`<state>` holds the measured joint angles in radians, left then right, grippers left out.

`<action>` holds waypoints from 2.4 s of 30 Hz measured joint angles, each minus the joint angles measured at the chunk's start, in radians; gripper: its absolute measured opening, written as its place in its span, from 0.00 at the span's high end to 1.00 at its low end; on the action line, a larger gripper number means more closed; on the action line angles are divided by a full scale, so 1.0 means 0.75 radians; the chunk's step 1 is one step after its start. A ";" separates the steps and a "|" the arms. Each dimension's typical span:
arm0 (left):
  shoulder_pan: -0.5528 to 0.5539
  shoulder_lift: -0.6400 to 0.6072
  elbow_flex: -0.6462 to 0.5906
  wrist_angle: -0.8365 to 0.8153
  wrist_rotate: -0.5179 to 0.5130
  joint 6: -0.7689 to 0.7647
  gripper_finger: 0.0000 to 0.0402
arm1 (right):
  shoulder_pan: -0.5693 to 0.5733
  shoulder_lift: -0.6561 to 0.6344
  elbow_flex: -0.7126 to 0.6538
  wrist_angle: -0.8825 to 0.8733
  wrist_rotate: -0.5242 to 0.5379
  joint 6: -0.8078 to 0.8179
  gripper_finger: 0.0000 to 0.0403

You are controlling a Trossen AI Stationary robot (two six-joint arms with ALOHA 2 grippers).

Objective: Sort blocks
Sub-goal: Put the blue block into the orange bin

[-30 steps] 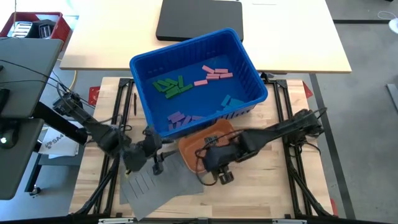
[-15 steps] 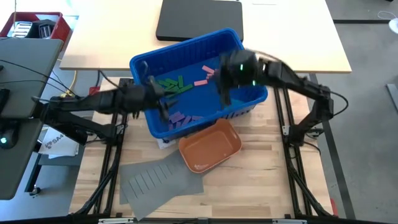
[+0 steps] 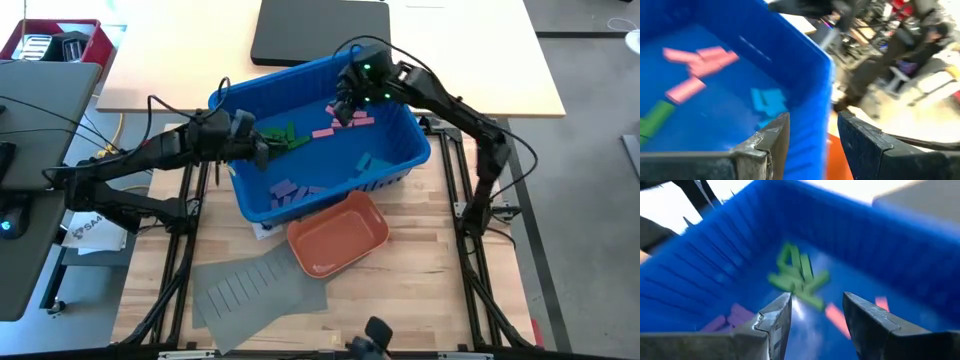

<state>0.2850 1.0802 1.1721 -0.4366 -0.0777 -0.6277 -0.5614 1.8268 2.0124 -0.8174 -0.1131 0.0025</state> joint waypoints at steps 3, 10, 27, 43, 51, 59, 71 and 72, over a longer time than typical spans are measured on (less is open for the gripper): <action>0.021 -0.002 0.000 0.000 0.124 -0.064 0.61 | -0.032 0.110 0.109 -0.191 0.005 0.103 0.55; 0.089 -0.003 0.000 -0.020 0.407 -0.032 0.61 | -0.053 0.327 0.288 -0.685 0.008 0.172 0.51; 0.366 -0.003 0.000 -0.042 0.511 -0.008 0.61 | -0.115 0.496 -0.055 -0.861 0.037 0.598 0.50; 0.416 0.003 0.000 -0.040 0.379 -0.237 0.61 | -0.151 0.499 -0.310 -0.617 -0.084 0.525 0.31; 0.416 0.003 0.000 -0.040 0.360 -0.279 0.61 | -0.143 0.488 -0.389 -0.490 -0.095 0.515 0.31; 0.416 0.000 0.000 -0.024 0.420 -0.223 0.61 | -0.141 0.489 -0.389 -0.462 -0.090 0.618 0.31; 0.417 -0.027 0.000 -0.008 0.547 -0.027 0.61 | -0.110 0.498 -0.301 -0.411 -0.069 0.651 0.31; 0.417 -0.029 0.000 -0.008 0.547 -0.015 0.61 | -0.106 0.498 -0.293 -0.394 -0.070 0.654 0.31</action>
<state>0.5976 1.0583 1.1721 -0.4423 0.3321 -0.6390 -0.6406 2.2002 1.7926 -1.1130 -0.1654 0.4933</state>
